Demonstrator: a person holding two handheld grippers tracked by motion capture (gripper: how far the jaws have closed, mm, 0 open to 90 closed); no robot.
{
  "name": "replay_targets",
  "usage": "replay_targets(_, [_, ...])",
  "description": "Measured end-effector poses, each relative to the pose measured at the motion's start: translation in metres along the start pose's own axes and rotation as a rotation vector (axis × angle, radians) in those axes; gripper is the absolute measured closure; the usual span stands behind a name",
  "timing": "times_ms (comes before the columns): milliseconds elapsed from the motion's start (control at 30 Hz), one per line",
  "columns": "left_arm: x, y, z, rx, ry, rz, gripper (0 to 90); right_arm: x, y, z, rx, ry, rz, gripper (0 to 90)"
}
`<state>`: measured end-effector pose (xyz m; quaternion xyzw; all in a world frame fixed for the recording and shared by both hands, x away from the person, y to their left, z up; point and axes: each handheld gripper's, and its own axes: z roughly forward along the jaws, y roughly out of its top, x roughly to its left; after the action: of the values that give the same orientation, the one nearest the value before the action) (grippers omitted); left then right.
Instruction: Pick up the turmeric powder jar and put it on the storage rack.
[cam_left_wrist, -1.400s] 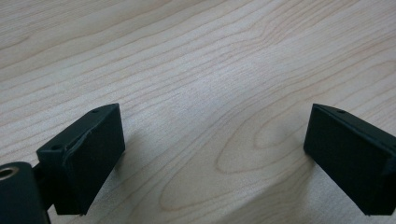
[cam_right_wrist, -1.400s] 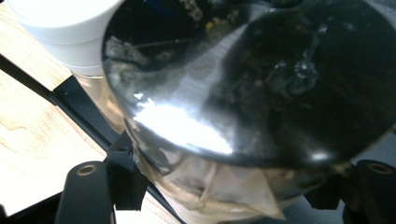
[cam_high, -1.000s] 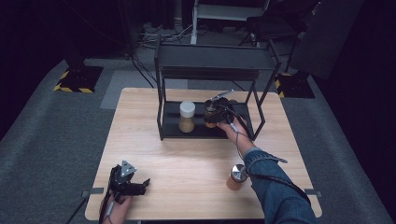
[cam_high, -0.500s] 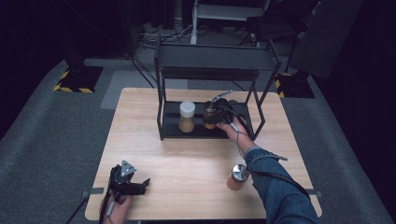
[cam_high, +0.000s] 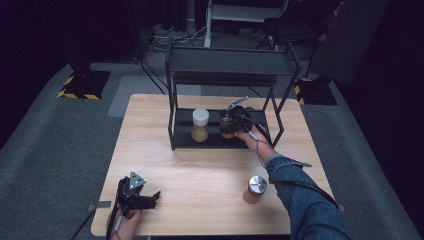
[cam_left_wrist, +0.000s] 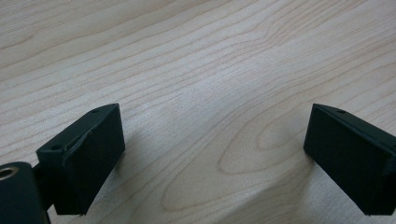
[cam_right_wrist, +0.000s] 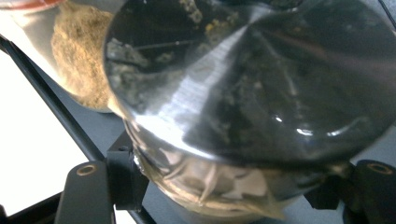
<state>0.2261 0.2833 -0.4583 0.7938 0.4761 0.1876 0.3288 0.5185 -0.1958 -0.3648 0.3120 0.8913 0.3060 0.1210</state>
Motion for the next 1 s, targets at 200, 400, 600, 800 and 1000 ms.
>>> replay_targets(200, [-0.001, 0.001, 0.0, 0.003, 0.005, -0.008, 5.1, -0.004, -0.008, 0.008, -0.006, 0.023, -0.015, 30.7])
replay_targets(400, [-0.002, 0.001, 0.0, 0.003, 0.007, -0.009, 5.1, 0.0, -0.014, 0.013, -0.022, 0.031, -0.039, 30.7])
replay_targets(600, [-0.002, 0.001, 0.0, 0.003, 0.008, -0.011, 5.0, 0.003, -0.015, 0.015, -0.027, 0.029, -0.034, 30.3])
replay_targets(800, [-0.002, 0.001, 0.0, 0.004, 0.009, -0.009, 5.0, 0.0, -0.02, 0.006, -0.047, 0.036, -0.001, 24.0])
replay_targets(1000, [-0.002, 0.001, 0.0, 0.004, 0.009, -0.008, 5.0, 0.008, -0.024, -0.021, -0.066, 0.017, -0.014, 21.9])
